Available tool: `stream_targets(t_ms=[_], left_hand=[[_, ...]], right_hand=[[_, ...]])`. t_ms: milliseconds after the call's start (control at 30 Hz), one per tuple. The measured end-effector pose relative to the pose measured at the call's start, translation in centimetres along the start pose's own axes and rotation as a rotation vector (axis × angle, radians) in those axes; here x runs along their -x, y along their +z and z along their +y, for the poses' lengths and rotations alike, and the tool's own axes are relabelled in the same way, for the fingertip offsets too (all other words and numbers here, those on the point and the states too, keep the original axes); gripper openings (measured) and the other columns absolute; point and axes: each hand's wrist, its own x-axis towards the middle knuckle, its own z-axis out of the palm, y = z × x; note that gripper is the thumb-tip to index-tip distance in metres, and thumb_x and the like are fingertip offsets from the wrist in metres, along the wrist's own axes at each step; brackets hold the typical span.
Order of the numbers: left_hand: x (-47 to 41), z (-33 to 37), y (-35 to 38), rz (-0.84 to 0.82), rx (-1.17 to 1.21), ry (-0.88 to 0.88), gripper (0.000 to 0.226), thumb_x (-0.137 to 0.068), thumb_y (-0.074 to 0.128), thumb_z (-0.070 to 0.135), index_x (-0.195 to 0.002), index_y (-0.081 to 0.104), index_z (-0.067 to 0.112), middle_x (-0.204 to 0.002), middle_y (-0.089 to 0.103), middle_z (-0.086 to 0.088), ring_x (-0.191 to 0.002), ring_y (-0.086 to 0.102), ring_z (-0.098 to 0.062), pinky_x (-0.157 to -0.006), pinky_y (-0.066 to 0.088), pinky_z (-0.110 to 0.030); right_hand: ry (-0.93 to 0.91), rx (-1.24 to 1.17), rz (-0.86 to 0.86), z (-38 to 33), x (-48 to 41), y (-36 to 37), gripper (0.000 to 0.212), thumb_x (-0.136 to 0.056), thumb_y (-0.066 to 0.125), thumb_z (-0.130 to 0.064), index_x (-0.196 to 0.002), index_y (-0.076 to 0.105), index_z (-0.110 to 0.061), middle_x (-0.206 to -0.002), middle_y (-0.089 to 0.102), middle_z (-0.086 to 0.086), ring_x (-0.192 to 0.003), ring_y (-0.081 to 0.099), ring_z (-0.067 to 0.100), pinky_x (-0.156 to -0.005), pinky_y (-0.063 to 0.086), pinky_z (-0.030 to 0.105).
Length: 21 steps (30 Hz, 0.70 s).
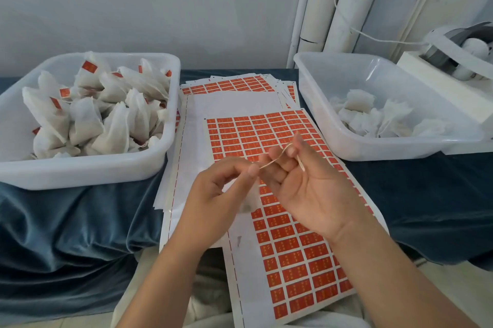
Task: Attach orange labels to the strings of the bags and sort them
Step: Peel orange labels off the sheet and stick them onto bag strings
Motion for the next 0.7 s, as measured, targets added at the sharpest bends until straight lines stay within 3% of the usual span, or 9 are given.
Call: stream_targets(t_ms=[100, 200, 233, 300, 333, 433, 567, 633, 700], left_hand=[[-0.2, 0.3, -0.3, 0.165, -0.042, -0.149, 0.045, -0.092, 0.040, 0.077, -0.109, 0.069, 0.047, -0.111, 0.072, 0.026, -0.108, 0.066, 0.006, -0.085, 0.054, -0.019], [-0.8, -0.1, -1.5, 0.251, -0.001, -0.314, 0.022, -0.097, 0.041, 0.074, -0.104, 0.061, 0.067, -0.108, 0.063, 0.047, -0.103, 0.056, 0.028, -0.089, 0.048, -0.025], [-1.0, -0.2, -1.9, 0.240, 0.072, -0.366, 0.016, -0.101, 0.048, 0.066, -0.111, 0.060, 0.067, -0.116, 0.062, 0.047, -0.112, 0.055, 0.025, -0.099, 0.050, -0.031], [-1.2, -0.2, -2.7, 0.266, 0.394, -0.510, 0.036, -0.099, 0.058, 0.055, -0.134, 0.060, 0.046, -0.137, 0.062, 0.025, -0.138, 0.052, -0.004, -0.117, 0.045, -0.050], [-1.4, -0.2, -3.0, 0.287, 0.550, -0.567, 0.041, -0.099, 0.059, 0.053, -0.136, 0.061, 0.036, -0.135, 0.064, 0.015, -0.138, 0.053, -0.017, -0.117, 0.044, -0.053], [-1.5, -0.5, -3.5, 0.281, 0.647, -0.634, 0.036, -0.096, 0.071, 0.044, -0.128, 0.064, 0.032, -0.120, 0.075, 0.006, -0.114, 0.072, -0.018, -0.093, 0.058, -0.045], [-1.4, -1.6, -3.0, 0.125, 0.268, -0.625, 0.055, -0.085, 0.084, 0.035, -0.132, 0.057, 0.035, -0.118, 0.079, 0.009, -0.100, 0.079, -0.014, -0.093, 0.063, -0.045], [-1.3, -1.7, -2.5, 0.151, 0.216, -0.610, 0.045, -0.089, 0.081, 0.031, -0.129, 0.060, 0.034, -0.108, 0.081, 0.012, -0.093, 0.080, -0.014, -0.085, 0.065, -0.046], [-0.9, -1.7, -1.9, 0.154, 0.148, -0.529, 0.030, -0.092, 0.079, 0.027, -0.119, 0.067, 0.035, -0.101, 0.080, 0.019, -0.089, 0.079, -0.007, -0.067, 0.066, -0.030]], right_hand=[[-0.086, -0.137, 0.070, -0.4, 0.2, 0.3, 0.022, -0.089, 0.080, -0.036, -0.077, 0.071, -0.020, -0.075, 0.066, -0.001, -0.081, 0.070, 0.017, -0.107, 0.051, 0.045], [-0.108, -0.158, 0.140, -1.6, 0.1, -0.4, 0.027, -0.098, 0.070, -0.032, -0.073, 0.070, -0.020, -0.069, 0.058, -0.001, -0.067, 0.061, 0.014, -0.083, 0.058, 0.036], [-0.092, -0.123, 0.164, -1.8, 0.0, -0.7, 0.030, -0.100, 0.067, -0.032, -0.073, 0.070, -0.020, -0.069, 0.057, -0.001, -0.065, 0.058, 0.013, -0.077, 0.058, 0.033], [-0.017, 0.029, 0.254, -1.7, -0.4, -1.4, 0.034, -0.102, 0.065, -0.035, -0.071, 0.071, -0.022, -0.070, 0.057, -0.001, -0.059, 0.054, 0.011, -0.066, 0.055, 0.028], [0.033, 0.098, 0.313, -1.3, -0.7, -1.8, 0.036, -0.102, 0.065, -0.036, -0.070, 0.071, -0.022, -0.070, 0.057, 0.000, -0.057, 0.052, 0.010, -0.062, 0.053, 0.027], [0.175, 0.006, 0.429, 0.1, -1.8, -3.1, 0.034, -0.103, 0.064, -0.031, -0.072, 0.070, -0.017, -0.070, 0.055, 0.001, -0.052, 0.043, 0.009, -0.054, 0.045, 0.023], [0.180, -0.092, 0.396, 0.3, -2.3, -4.1, 0.024, -0.103, 0.063, -0.029, -0.085, 0.068, -0.014, -0.070, 0.054, 0.000, -0.048, 0.038, 0.007, -0.047, 0.039, 0.020], [0.165, -0.019, 0.346, 0.1, -2.2, -3.9, 0.025, -0.102, 0.066, -0.031, -0.088, 0.076, -0.013, -0.073, 0.059, 0.000, -0.049, 0.041, 0.007, -0.047, 0.042, 0.020], [0.147, 0.099, 0.310, -0.1, -1.9, -3.5, 0.025, -0.100, 0.068, -0.033, -0.093, 0.082, -0.013, -0.078, 0.065, 0.000, -0.051, 0.044, 0.007, -0.050, 0.042, 0.020]])
